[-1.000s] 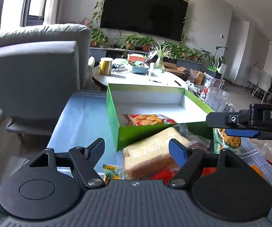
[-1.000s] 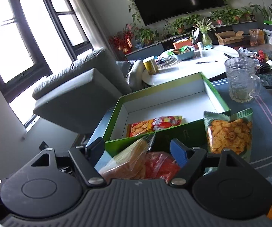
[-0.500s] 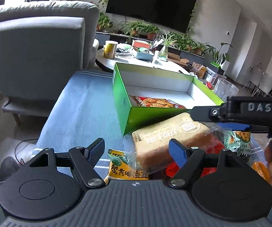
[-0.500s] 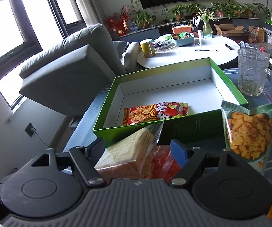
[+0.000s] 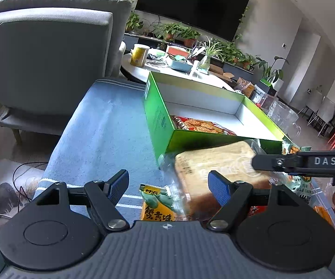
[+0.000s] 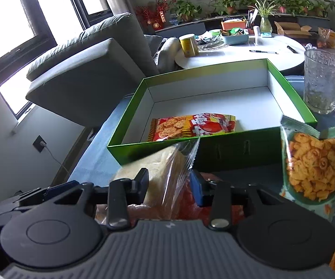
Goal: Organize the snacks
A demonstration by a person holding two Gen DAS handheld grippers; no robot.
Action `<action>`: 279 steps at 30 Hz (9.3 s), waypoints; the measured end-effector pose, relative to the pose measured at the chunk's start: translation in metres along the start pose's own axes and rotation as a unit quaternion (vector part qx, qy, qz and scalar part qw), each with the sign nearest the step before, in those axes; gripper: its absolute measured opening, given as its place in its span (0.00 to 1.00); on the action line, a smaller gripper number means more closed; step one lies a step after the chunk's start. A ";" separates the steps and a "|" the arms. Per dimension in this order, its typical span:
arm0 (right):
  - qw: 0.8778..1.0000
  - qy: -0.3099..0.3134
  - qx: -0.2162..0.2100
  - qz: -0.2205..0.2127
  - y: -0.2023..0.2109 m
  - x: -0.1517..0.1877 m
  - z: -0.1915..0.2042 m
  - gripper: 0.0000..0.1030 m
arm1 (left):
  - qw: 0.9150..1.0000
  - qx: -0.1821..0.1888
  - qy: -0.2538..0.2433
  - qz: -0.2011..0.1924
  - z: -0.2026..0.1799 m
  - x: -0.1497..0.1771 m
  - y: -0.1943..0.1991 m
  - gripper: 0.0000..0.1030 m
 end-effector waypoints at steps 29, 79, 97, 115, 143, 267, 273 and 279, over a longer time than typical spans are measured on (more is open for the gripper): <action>1.000 -0.004 0.000 -0.014 0.011 0.002 0.002 0.59 | 0.995 0.089 0.021 0.036 -0.056 0.008 0.001 0.74; 0.994 -0.085 0.011 -0.064 -0.100 -0.076 -0.045 0.60 | 0.994 0.011 -0.106 -0.015 -0.057 -0.076 -0.145 0.74; 0.990 -0.028 -0.006 -0.135 -0.012 -0.097 -0.009 0.63 | 0.992 0.003 -0.114 -0.052 -0.073 -0.088 -0.068 0.75; 0.988 -0.017 -0.031 -0.147 0.067 -0.068 0.000 0.63 | 0.993 0.012 -0.099 -0.057 -0.089 -0.054 0.023 0.77; 0.990 -0.126 -0.020 -0.062 0.074 0.004 -0.045 0.63 | 0.996 0.022 -0.081 -0.010 -0.100 -0.001 0.032 0.79; 0.988 -0.140 -0.071 -0.006 0.033 -0.024 -0.013 0.60 | 0.983 0.178 -0.048 0.026 -0.150 -0.009 -0.012 0.70; 0.990 -0.131 -0.053 0.000 0.029 -0.018 -0.023 0.60 | 0.984 0.164 -0.050 0.041 -0.143 0.000 -0.019 0.71; 0.992 -0.129 0.000 0.015 0.023 -0.003 -0.050 0.60 | 0.990 0.114 -0.026 0.076 -0.113 0.017 -0.035 0.77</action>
Point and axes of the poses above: each gripper's, at about its wrist camera, not at the fingertips, and y roughly against the way its jaws point, z to its left, x to its underside, the point moved 9 cm from there along -y, roughly the way its jaws point, and after that the axes turned 13 degrees about -z, right-handed, at the moved point
